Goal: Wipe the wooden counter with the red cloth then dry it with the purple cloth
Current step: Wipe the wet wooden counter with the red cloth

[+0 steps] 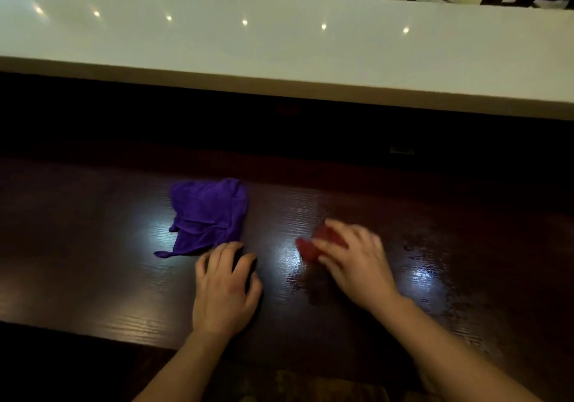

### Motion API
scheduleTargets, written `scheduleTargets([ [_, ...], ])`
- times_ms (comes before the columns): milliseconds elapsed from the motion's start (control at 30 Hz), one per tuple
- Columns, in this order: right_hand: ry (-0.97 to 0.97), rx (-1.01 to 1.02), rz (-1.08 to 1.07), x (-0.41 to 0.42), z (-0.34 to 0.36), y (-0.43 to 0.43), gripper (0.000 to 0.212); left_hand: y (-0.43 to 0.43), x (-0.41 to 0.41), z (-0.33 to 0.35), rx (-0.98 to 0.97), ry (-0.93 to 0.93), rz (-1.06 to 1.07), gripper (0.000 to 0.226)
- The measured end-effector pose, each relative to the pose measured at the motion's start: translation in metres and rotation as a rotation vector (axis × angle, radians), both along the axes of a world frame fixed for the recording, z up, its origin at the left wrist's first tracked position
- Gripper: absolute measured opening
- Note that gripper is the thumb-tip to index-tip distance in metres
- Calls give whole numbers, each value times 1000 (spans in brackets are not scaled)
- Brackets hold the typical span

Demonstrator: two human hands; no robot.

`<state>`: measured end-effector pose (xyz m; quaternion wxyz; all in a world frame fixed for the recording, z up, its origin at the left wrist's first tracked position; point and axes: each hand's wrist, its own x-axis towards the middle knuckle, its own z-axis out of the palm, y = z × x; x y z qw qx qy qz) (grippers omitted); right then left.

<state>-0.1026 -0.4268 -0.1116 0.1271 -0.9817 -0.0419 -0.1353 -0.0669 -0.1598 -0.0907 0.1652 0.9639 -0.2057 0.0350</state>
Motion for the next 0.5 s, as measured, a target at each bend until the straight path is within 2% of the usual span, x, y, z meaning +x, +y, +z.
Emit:
scheduleTargets([
  [67,31,96,-297,43,8,-4,30,0,-1,-1,12,-2,14,33],
  [133,65,136,-424,77,14,9,30,1,-2,-2,-1,-1,16,33],
  [200,87,101,-330,87,18,35,31,2,-1,-2,-29,0,21,33],
  [333,93,-9,177,21,2,74,41,3,0,-4,-107,-4,48,33],
  [400,52,-30,341,-9,-4,68,40,4,2,-6,-125,-9,45,31],
  [433,50,-45,351,-6,-3,61,39,5,3,-6,-129,-10,42,31],
  [500,56,-44,197,29,2,49,37,5,4,-8,-128,-17,37,30],
])
